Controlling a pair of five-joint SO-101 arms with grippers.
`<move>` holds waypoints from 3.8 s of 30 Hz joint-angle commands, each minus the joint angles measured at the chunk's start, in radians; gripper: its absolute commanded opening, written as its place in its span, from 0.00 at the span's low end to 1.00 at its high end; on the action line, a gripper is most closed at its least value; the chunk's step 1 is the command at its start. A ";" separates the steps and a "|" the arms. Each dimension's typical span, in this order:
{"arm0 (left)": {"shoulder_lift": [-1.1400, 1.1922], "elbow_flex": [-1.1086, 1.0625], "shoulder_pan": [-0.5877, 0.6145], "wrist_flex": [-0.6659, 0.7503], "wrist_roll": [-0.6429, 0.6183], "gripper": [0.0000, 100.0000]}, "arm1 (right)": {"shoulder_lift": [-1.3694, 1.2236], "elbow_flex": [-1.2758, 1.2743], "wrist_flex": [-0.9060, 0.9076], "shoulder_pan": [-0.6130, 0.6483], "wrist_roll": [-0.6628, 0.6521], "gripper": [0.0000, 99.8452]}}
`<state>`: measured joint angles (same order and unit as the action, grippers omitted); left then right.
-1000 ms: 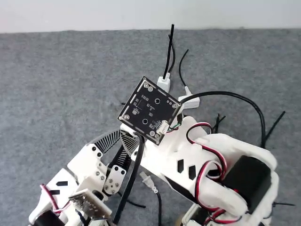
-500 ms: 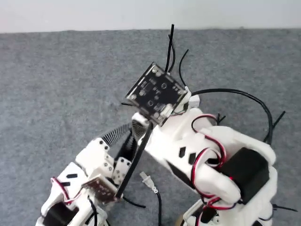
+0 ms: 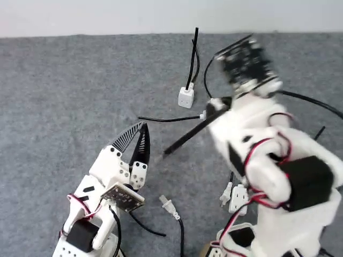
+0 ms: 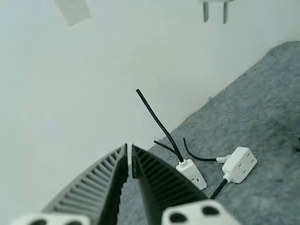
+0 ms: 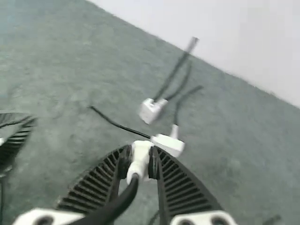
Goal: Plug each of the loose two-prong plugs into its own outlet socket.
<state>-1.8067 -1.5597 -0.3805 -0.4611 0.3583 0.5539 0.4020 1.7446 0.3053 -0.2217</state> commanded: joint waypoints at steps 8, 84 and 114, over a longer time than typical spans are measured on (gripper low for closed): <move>-0.015 -0.116 0.089 0.226 -0.012 0.01 | -0.182 -0.014 -0.039 -0.700 -0.011 0.01; -0.012 -0.122 0.012 0.190 -0.044 0.01 | -0.111 -0.399 -0.154 -0.352 -0.939 0.01; -0.015 -0.108 -0.466 0.255 0.296 0.01 | 0.016 -0.006 0.050 0.426 -0.425 0.01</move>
<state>-1.8067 -1.6886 -0.8393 -0.2386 0.6252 0.5447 0.3498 1.7568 0.7135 -0.6605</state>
